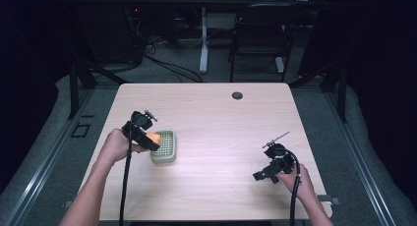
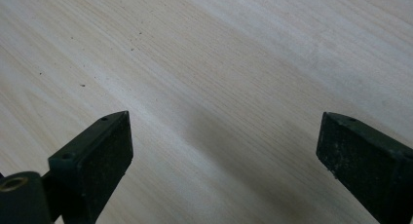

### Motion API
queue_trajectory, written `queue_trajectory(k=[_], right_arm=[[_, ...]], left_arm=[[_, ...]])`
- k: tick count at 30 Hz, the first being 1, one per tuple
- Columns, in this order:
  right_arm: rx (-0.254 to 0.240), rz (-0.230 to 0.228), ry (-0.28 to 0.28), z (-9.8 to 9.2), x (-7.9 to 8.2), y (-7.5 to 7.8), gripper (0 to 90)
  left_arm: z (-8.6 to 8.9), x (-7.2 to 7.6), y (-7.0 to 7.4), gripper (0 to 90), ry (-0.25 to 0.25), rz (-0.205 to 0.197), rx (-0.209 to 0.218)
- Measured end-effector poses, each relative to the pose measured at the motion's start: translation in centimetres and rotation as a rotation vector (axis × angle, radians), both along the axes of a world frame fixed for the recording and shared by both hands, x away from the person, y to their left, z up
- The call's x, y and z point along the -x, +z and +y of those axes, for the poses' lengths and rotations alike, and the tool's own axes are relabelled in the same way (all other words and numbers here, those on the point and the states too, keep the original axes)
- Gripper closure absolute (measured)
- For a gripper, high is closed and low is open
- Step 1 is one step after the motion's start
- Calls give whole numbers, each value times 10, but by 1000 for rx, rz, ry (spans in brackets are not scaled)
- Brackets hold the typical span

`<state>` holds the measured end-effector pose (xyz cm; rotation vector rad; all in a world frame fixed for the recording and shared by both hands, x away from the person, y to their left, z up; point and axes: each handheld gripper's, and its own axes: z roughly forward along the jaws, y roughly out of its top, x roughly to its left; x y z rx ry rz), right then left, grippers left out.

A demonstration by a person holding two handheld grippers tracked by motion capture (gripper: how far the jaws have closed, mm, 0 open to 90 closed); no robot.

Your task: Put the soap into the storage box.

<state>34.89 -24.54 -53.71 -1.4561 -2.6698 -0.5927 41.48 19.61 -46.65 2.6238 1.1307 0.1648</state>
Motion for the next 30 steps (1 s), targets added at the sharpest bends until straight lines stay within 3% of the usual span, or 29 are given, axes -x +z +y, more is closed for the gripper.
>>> queue_trajectory(k=[30], right_arm=[[0, 1, -4, 0, 0, 0, 59]], left_arm=[[-19, -16, -11, 266, 2, -25, 18]])
